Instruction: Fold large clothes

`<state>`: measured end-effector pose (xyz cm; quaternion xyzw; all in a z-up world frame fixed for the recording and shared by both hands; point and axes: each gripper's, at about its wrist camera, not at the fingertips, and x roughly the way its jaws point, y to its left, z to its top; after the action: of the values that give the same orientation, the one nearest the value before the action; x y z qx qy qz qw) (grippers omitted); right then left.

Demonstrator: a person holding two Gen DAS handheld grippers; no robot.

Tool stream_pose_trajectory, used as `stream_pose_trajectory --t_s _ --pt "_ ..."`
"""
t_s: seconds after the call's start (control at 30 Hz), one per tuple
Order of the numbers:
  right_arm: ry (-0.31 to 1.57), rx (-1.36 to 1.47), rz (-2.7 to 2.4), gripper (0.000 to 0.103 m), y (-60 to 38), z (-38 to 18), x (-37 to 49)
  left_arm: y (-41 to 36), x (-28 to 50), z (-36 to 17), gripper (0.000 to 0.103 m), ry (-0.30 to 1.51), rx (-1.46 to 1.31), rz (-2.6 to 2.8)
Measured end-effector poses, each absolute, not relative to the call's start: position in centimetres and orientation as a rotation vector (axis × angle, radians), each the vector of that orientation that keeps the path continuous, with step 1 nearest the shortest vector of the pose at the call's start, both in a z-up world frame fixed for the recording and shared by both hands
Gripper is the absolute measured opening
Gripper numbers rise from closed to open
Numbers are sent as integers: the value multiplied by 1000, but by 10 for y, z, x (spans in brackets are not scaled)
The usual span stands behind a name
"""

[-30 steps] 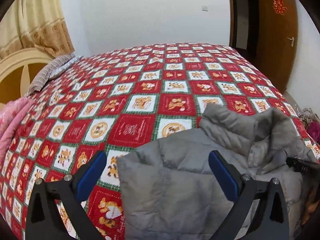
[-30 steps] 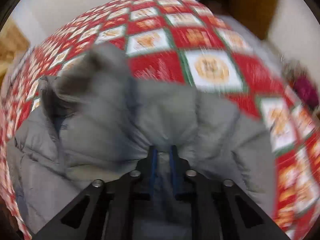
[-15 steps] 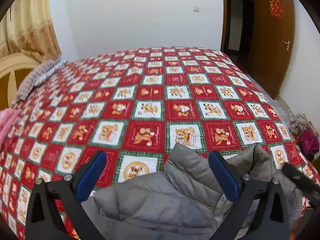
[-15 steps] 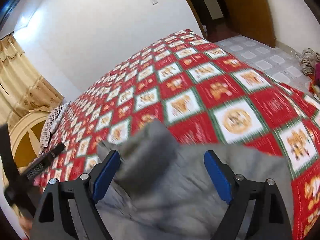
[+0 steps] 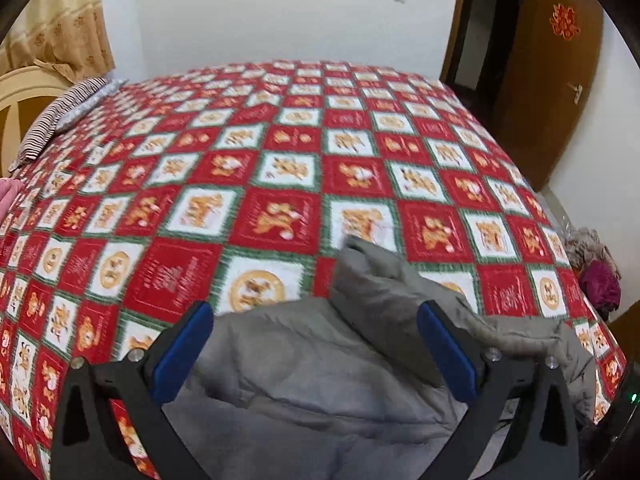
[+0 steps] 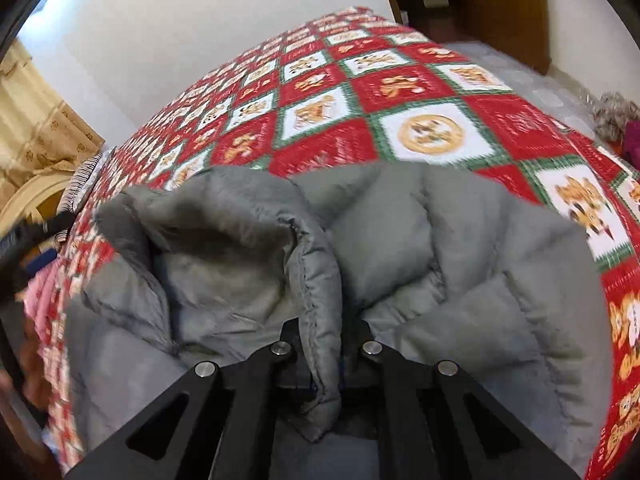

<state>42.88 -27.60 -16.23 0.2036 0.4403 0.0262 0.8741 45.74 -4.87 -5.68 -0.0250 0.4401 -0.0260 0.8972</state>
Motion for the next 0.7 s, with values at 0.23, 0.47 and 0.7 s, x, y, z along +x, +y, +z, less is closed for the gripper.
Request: stream_pose_trajectory --t_s 0.23,0.47,0.7 --pt "853 362 54 6 -269 -164 426 -73 480 -77 103 1016 -85 -35" --pt "846 362 55 6 -271 -164 422 -84 486 -64 103 1011 -172 -56" --pt "843 364 56 5 -270 -164 420 -118 500 -63 103 1030 36 -13"
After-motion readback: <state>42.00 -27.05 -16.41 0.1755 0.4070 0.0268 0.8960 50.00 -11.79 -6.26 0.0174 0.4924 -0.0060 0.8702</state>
